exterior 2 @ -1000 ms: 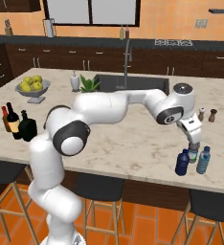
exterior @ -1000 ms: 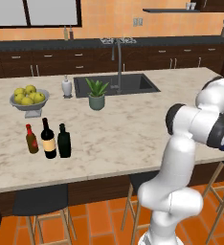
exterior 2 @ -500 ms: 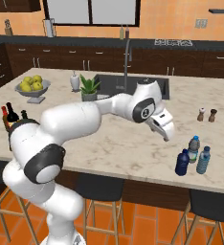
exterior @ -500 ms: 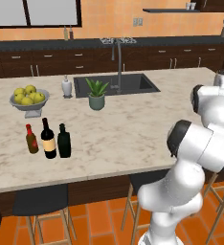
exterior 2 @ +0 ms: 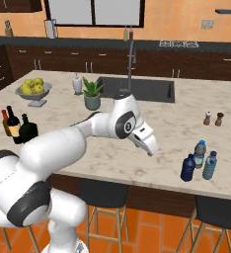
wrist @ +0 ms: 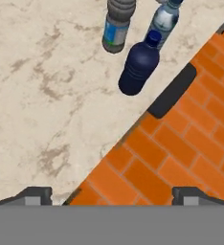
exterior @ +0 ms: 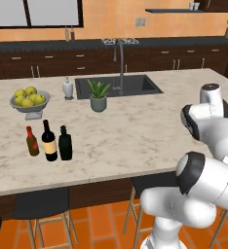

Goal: Move the plastic bottles in the middle to the plastics group, and the glass bottles in the middle to the glass group.

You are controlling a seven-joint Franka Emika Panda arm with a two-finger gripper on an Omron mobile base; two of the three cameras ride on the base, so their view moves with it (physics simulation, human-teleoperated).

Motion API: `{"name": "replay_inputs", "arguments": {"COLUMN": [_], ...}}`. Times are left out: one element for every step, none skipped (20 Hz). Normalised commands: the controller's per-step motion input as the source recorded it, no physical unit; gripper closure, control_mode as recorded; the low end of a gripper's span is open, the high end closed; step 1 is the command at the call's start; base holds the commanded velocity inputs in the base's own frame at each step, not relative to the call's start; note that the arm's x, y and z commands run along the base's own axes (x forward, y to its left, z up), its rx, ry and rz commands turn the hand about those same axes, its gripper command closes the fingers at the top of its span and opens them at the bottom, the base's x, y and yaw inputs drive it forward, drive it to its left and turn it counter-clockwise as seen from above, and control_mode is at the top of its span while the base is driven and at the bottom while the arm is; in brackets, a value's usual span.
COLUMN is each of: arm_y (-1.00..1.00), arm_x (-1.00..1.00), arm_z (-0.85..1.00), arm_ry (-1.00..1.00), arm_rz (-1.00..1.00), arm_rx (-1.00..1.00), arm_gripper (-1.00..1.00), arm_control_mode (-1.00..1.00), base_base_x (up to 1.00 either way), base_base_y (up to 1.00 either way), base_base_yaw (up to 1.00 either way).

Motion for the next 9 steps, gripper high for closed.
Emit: {"name": "replay_inputs", "arguments": {"arm_y": [0.00, 0.00, 0.21, 0.36, 0.69, 1.00, 1.00, 1.00, 0.99], "arm_x": [-0.20, -0.37, -0.58, -0.77, -0.69, -0.61, -0.61, -0.64, -0.50], "arm_z": [-0.14, 0.00, 0.24, 0.35, 0.48, 0.21, 0.08, 0.00, 0.28], "arm_ry": [0.16, 0.14, 0.01, -0.02, -0.06, -0.02, -0.05, -0.06, 0.00], "arm_rz": [0.33, 0.32, 0.20, 0.12, 0.11, 0.17, 0.22, 0.27, 0.37], "arm_rx": [0.00, 0.00, 0.00, 0.00, -0.05, -0.10, -0.07, 0.00, 0.00], "arm_gripper": [-1.00, -1.00, -1.00, -1.00, -1.00, -1.00, -1.00, -1.00, -1.00], "arm_control_mode": [-1.00, -1.00, -1.00, -1.00, -1.00, -1.00, -1.00, -1.00, -1.00], "base_base_x": [0.00, 0.00, 0.00, 0.00, 0.00, 0.00, 0.00, 0.00, 0.00], "base_base_y": [0.00, 0.00, 0.00, 0.00, 0.00, 0.00, 0.00, 0.00, 0.00], "base_base_yaw": [0.00, 0.00, 0.00, 0.00, 0.00, 0.00, 0.00, 0.00, 0.00]}}
